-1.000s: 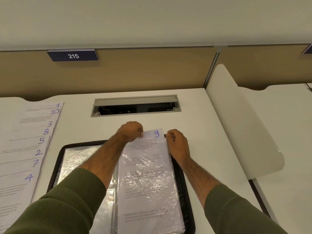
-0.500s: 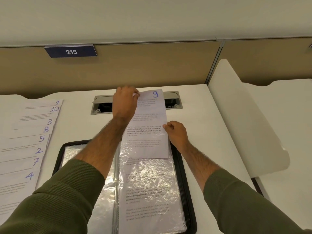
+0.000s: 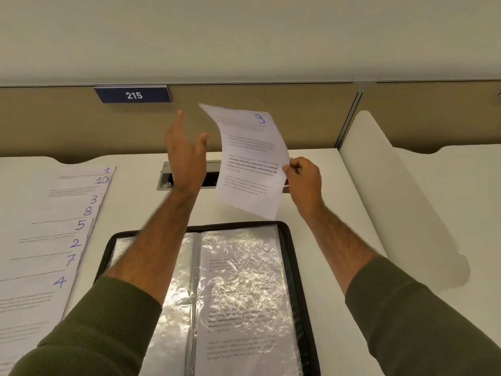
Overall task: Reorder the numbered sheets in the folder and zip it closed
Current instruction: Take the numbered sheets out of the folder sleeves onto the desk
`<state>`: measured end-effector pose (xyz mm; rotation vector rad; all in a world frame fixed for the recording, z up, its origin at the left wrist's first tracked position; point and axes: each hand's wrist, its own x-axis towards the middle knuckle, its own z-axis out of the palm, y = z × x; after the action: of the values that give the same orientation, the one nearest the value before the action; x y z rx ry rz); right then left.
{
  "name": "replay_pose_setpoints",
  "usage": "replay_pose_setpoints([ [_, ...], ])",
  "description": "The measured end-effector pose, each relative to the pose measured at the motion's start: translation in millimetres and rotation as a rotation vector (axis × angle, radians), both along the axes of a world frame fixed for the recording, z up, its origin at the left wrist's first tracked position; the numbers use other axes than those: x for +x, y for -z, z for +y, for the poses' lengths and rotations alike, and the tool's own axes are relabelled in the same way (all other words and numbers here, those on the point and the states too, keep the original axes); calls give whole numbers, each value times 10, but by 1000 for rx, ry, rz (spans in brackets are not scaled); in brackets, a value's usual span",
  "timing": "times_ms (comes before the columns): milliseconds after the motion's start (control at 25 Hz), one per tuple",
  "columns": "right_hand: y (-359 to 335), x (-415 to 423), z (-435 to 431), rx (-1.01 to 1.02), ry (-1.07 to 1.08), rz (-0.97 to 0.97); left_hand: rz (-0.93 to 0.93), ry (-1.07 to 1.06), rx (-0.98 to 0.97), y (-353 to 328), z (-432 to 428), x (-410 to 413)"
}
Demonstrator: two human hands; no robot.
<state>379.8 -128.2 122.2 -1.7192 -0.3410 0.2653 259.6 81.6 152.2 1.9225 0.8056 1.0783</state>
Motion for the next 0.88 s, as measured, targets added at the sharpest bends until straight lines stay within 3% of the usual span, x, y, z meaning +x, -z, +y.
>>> replay_pose_setpoints([
  [120,-101,-173,-110,29,-19,54,151,93,-355,310,-4,-265],
  [240,-26,-487,-193,34,-72,150,242,143,-446,591,-76,-646],
  [360,154,-916,-210,8,-171,234,182,89,-578,634,-239,-1141],
  [600,473,-1789,-41,-111,-374,341,266,-61,-548,604,-195,-2353],
  [880,558,-2906,497,-190,-588,331,317,-304,-543,668,65,-3768],
])
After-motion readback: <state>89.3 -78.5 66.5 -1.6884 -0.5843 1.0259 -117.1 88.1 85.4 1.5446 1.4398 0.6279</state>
